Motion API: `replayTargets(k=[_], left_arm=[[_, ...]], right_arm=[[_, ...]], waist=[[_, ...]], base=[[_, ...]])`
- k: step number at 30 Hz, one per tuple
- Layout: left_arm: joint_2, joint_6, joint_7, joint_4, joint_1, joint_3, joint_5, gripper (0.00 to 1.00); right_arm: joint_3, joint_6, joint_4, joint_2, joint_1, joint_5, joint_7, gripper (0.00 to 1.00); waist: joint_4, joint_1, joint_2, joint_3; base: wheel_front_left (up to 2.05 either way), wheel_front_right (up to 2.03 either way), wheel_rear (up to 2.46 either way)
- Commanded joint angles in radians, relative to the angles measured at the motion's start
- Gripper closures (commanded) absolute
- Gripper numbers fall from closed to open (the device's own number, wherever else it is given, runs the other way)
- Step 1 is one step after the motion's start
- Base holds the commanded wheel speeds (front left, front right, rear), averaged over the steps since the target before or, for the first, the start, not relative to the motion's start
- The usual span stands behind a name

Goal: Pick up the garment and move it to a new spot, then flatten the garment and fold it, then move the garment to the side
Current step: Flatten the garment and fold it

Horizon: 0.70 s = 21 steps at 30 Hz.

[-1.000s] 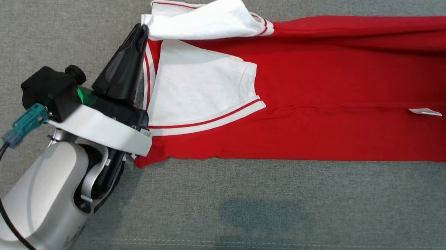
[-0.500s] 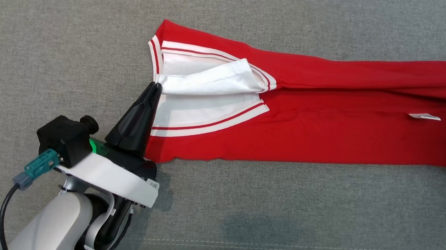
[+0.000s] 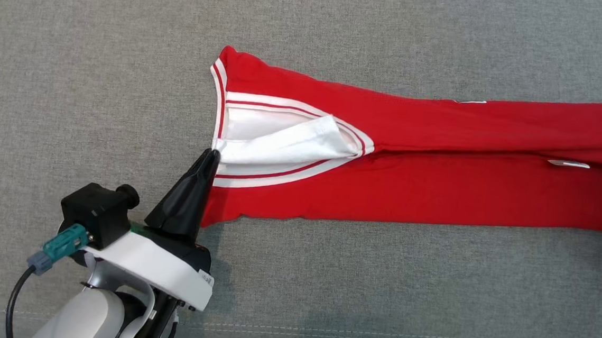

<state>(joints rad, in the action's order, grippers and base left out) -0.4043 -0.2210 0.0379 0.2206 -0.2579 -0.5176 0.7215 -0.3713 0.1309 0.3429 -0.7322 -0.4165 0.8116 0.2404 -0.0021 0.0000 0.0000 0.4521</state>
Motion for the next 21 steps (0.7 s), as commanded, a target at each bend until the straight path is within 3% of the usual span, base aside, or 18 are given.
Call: replayTargets(k=[1,10,12,14,17,18,19,21], left_arm=[[-0.029,-0.007,0.000,0.013,0.001,0.035,0.001,1.00],[-0.025,-0.003,-0.002,-0.067,-0.001,0.026,0.006,1.00],[-0.027,-0.004,-0.007,-0.078,-0.003,0.020,0.002,1.00],[-0.026,-0.005,-0.010,-0.087,-0.006,0.017,0.001,1.00],[-0.028,-0.010,-0.018,-0.104,-0.010,0.008,-0.008,1.00],[-0.027,-0.011,-0.018,-0.108,-0.011,0.007,-0.009,1.00],[-0.026,-0.013,-0.019,-0.112,-0.012,0.006,-0.008,0.99],[-0.024,-0.015,-0.024,-0.119,-0.013,0.004,-0.008,0.62]], right_arm=[[-0.001,0.000,-0.018,-0.027,0.043,-0.006,-0.005,1.00],[0.006,0.000,0.025,0.019,0.067,-0.048,-0.024,0.99],[0.005,0.000,0.039,0.028,0.063,-0.061,-0.027,0.87],[0.004,0.000,0.051,0.037,0.058,-0.072,-0.029,0.84],[0.000,0.000,0.065,0.053,0.052,-0.080,-0.032,0.60],[-0.001,0.000,0.069,0.056,0.050,-0.082,-0.033,0.37],[-0.001,0.000,0.073,0.059,0.048,-0.085,-0.032,0.00],[0.003,0.000,0.080,0.066,0.044,-0.093,-0.027,0.00]], waist=[[0.001,0.0000,0.0000,0.001],[0.004,0.0000,0.0000,0.014],[0.004,0.0000,0.0000,0.014],[0.004,0.0000,0.0000,0.015],[0.005,0.0000,0.0000,0.013],[0.005,0.0000,0.0000,0.012],[0.005,0.0000,0.0000,0.010],[0.004,0.0000,0.0000,0.006]], base=[[0.00,0.00,0.00],[0.00,0.00,0.00],[0.00,0.00,0.00],[0.00,0.00,0.00],[0.00,0.00,0.00],[0.00,0.00,0.00],[0.00,0.00,0.00],[0.00,0.00,0.00]])
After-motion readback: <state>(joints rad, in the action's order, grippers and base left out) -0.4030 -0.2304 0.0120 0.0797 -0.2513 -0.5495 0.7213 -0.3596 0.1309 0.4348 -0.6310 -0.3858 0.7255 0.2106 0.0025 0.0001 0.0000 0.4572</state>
